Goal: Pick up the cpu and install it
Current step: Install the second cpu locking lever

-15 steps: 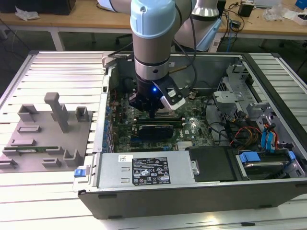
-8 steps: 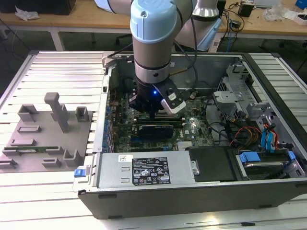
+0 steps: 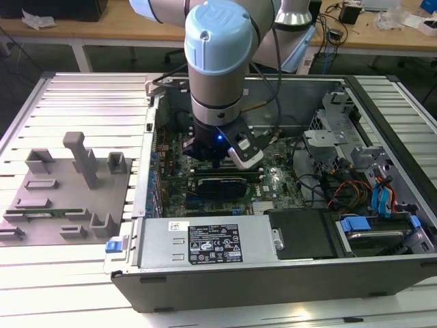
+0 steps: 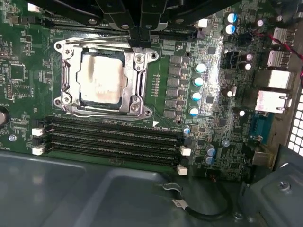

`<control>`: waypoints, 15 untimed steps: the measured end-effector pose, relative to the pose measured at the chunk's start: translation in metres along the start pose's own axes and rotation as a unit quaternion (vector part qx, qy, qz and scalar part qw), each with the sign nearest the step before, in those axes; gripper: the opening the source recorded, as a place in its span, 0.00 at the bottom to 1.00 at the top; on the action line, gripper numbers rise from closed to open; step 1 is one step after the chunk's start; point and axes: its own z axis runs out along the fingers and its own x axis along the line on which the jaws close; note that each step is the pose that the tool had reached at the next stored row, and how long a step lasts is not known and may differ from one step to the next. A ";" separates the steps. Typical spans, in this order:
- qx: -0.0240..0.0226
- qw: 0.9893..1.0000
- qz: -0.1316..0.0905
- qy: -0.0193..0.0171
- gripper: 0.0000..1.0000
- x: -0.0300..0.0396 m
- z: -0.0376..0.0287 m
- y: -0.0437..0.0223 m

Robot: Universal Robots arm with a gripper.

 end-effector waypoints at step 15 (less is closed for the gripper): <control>0.004 0.997 0.076 -0.015 0.11 0.0073 0.0022 0.0002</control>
